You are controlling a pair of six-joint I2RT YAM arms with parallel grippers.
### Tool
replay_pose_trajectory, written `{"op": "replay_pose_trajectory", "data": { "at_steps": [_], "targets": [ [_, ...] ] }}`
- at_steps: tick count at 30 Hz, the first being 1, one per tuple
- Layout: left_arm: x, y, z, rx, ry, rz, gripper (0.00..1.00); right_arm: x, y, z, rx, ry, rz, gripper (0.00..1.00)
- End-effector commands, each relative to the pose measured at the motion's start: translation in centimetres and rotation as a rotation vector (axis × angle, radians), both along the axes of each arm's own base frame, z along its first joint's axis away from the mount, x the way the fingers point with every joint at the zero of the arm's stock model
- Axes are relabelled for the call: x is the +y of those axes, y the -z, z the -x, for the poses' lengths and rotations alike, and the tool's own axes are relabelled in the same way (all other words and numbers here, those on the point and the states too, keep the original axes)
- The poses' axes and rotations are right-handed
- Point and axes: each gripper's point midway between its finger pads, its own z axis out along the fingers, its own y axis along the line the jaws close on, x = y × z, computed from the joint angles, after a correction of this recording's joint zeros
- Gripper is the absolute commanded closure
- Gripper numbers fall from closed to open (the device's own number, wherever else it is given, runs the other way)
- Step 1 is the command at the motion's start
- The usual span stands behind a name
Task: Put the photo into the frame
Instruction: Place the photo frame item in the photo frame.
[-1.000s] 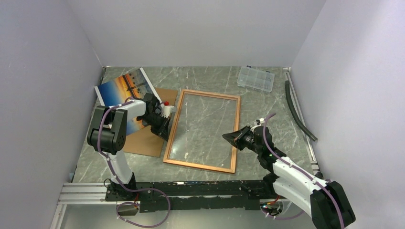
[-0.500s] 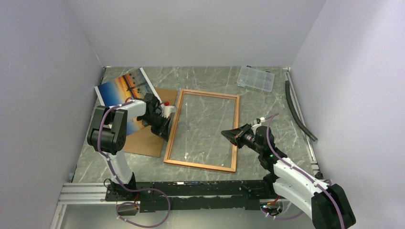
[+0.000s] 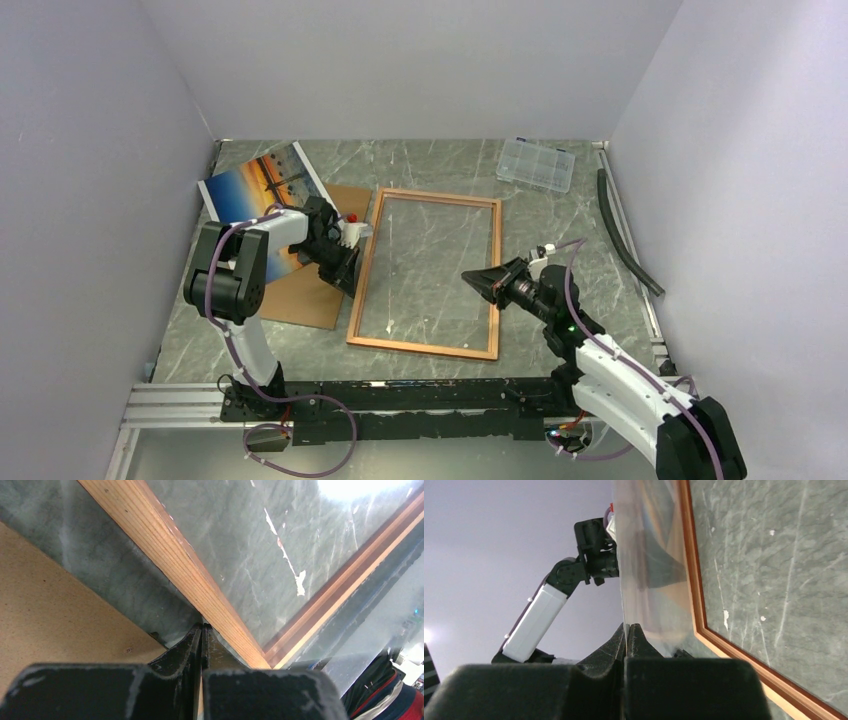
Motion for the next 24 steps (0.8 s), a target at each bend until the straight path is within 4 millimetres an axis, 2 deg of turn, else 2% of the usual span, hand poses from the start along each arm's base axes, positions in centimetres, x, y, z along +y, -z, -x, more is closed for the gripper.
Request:
{"op": "replay_pose_trajectory", "data": {
  "at_steps": [1,7,12,17,24],
  "targets": [
    [-1.0,-1.3,-0.2,-0.009,0.001,0.052,0.93,0.7,-4.7,0.0,-0.090,-0.031,-0.064,1.00],
    [-1.0,-1.4,-0.2,-0.012,0.003,0.051,0.93,0.6,-5.5,-0.3,-0.139,-0.040,0.012,1.00],
    [-1.0,-1.6,-0.3,-0.017,0.004,0.049,0.93,0.8,-4.6,-0.1,-0.195,-0.113,0.176,1.00],
    [-0.8,-2.4,-0.7,-0.039,-0.011,0.056,0.93,0.8,-2.6,0.8,-0.185,-0.190,0.269,1.00],
    [-0.2,-3.9,-1.7,-0.076,-0.037,0.059,0.91,0.5,1.5,1.6,-0.117,-0.216,0.308,1.00]
  ]
}}
